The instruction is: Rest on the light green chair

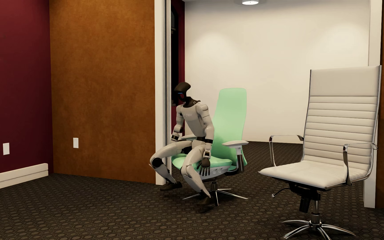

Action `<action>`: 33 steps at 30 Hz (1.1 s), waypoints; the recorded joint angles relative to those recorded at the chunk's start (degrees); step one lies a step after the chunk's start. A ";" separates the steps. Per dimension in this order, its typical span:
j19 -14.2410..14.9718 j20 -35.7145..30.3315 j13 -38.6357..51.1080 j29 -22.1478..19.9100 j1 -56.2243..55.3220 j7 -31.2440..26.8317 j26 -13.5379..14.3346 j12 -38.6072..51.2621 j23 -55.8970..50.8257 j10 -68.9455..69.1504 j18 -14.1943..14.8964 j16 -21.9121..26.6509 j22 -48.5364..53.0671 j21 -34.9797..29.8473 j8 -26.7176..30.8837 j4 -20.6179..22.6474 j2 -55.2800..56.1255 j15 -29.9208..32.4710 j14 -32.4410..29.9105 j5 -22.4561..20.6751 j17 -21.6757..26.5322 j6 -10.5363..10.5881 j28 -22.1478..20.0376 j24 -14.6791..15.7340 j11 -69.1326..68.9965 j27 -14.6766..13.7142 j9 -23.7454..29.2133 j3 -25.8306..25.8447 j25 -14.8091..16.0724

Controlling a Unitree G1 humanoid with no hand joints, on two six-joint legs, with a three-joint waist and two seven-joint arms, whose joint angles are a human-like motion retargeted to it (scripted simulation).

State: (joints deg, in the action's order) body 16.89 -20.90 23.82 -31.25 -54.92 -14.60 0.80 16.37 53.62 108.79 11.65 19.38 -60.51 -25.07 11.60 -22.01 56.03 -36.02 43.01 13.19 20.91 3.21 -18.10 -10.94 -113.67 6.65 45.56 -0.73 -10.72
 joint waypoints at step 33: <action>-4.19 7.33 -11.93 11.41 37.81 10.73 6.67 -22.03 3.57 -82.35 -13.25 -3.14 -7.21 -2.25 -14.49 22.64 -77.04 32.66 -32.43 -4.11 -5.10 -6.98 12.86 -3.40 76.56 -5.16 -34.41 -6.91 -5.24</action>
State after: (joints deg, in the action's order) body 12.70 -13.58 11.89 -19.85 -17.11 -3.87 7.47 -5.66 57.19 26.44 -1.60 16.23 -67.71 -27.32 -2.89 0.63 -21.01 -3.36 10.57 9.08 15.81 -3.76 -5.24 -14.34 -37.11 1.48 11.14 -7.64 -15.96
